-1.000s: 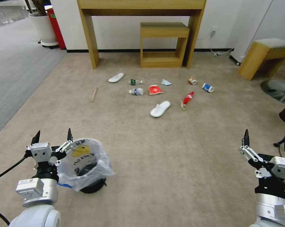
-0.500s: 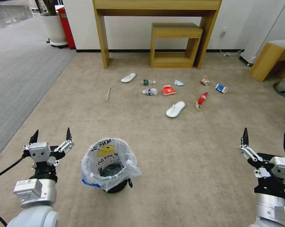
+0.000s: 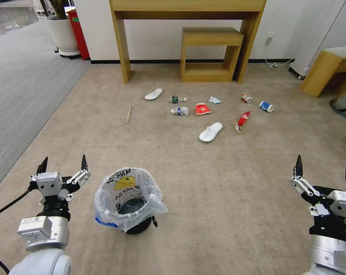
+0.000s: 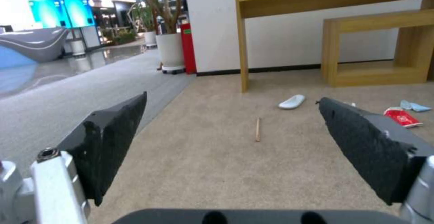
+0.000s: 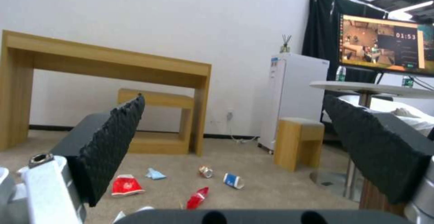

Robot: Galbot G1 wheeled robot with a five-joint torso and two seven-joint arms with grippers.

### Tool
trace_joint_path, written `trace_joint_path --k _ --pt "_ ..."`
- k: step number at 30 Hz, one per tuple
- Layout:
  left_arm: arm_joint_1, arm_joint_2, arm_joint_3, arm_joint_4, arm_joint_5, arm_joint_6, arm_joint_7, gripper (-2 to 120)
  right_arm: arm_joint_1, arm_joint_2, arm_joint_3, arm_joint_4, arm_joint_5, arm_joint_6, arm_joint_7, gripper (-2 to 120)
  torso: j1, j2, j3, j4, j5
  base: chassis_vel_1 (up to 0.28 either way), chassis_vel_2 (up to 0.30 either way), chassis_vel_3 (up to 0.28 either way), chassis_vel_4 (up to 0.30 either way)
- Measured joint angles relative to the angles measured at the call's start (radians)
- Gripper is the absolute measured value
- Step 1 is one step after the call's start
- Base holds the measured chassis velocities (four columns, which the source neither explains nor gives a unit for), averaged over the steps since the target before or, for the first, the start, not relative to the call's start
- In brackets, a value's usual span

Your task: Pick up the trash bin and place the garbage on the floor into it.

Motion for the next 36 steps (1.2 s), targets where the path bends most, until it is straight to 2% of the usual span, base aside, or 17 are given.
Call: trace_joint_path --k 5,14,22,27,29,30,32,33,36 --pt "0.0 0.0 0.0 0.006 0.001 -0.002 0.002 100 -0.001 0.002 0.0 -0.002 0.0 0.002 0.0 100 0.0 0.0 0.0 0.0 0.0 -0.061 0.06 0.037 -0.034" --pt "0.0 0.001 0.003 0.014 0.0 -0.002 0.004 100 0.001 -0.001 0.001 -0.002 0.002 0.016 -0.001 100 0.0 0.0 0.0 0.0001 0.0003 -0.182 0.19 0.203 -0.182" --pt "-0.008 0.009 0.018 0.064 0.0 0.009 0.01 100 0.008 -0.002 -0.001 -0.016 0.003 0.032 -0.01 100 0.0 0.0 0.0 0.0 0.0003 -0.2 0.212 0.19 -0.194" --pt "-0.006 0.029 0.042 0.098 0.0 0.063 0.004 100 0.01 -0.005 -0.001 -0.023 -0.003 0.031 -0.009 100 0.0 0.0 0.0 0.0001 0.0001 -0.003 0.017 0.014 0.002" --pt "-0.003 0.048 0.065 0.111 0.0 0.125 -0.017 100 0.009 -0.009 -0.002 -0.027 -0.009 0.026 -0.008 100 0.0 0.0 0.0 0.0 0.0 0.042 -0.052 -0.035 0.032" --pt "-0.003 0.048 0.065 0.111 0.0 0.125 -0.017 100 0.009 -0.009 -0.002 -0.027 -0.009 0.026 -0.008 100 0.0 0.0 0.0 0.0 0.0 0.042 -0.052 -0.036 0.032" --pt "0.007 0.074 0.088 0.117 -0.012 0.216 -0.044 100 0.007 -0.013 0.0 -0.027 -0.017 0.013 -0.009 100 0.0 0.0 0.0 -0.0001 0.0 0.0 0.0 0.0 0.0" --pt "0.007 0.074 0.088 0.117 -0.012 0.216 -0.044 100 0.007 -0.013 0.0 -0.027 -0.017 0.013 -0.009 100 0.0 0.0 0.0 -0.0001 0.0 0.0 0.0 0.0 0.0" --pt "0.024 0.104 0.116 0.13 -0.035 0.352 -0.057 100 0.005 -0.015 0.0 -0.024 -0.023 -0.011 -0.009 100 0.0 0.0 0.0 0.0 0.0 0.0 0.0 0.0 0.0"
